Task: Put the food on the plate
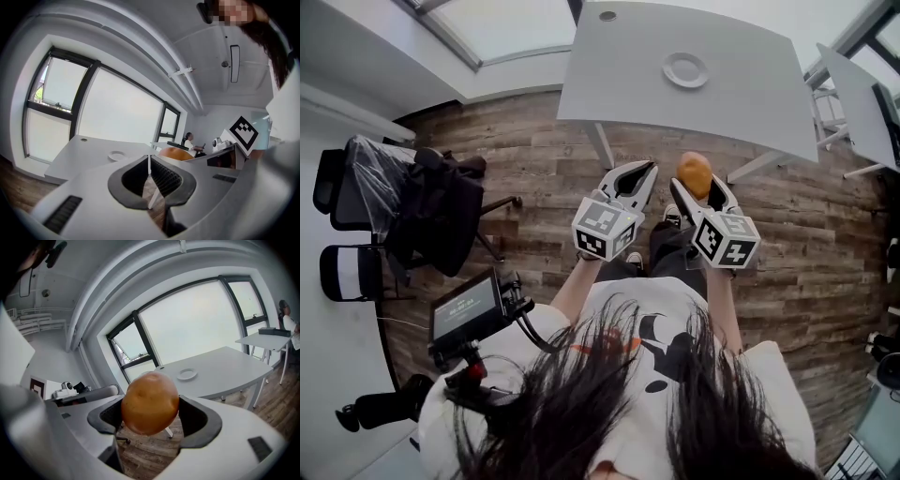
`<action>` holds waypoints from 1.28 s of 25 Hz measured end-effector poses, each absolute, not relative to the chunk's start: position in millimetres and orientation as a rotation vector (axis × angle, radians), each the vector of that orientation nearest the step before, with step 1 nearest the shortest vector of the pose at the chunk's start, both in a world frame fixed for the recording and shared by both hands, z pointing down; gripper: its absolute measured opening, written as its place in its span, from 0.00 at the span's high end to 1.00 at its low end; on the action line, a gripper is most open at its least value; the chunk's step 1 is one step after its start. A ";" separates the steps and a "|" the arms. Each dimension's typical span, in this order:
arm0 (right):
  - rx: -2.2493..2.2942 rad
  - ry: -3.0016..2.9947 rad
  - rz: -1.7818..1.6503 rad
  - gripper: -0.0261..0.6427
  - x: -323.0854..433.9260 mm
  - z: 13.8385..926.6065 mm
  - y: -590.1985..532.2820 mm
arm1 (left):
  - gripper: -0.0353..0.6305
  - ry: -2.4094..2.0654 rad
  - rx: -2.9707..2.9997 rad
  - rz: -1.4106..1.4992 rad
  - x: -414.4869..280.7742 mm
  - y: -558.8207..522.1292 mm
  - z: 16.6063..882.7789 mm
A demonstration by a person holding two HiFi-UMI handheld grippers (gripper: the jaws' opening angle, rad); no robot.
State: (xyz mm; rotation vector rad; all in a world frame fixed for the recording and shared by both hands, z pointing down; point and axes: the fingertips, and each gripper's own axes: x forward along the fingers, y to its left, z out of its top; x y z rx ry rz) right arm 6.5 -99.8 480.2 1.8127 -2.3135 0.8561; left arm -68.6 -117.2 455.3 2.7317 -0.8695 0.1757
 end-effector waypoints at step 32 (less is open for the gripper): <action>1.634 -2.404 0.922 0.42 148.7 494.2 -298.9 | 0.94 -1.067 2.654 0.204 67.1 -304.6 464.1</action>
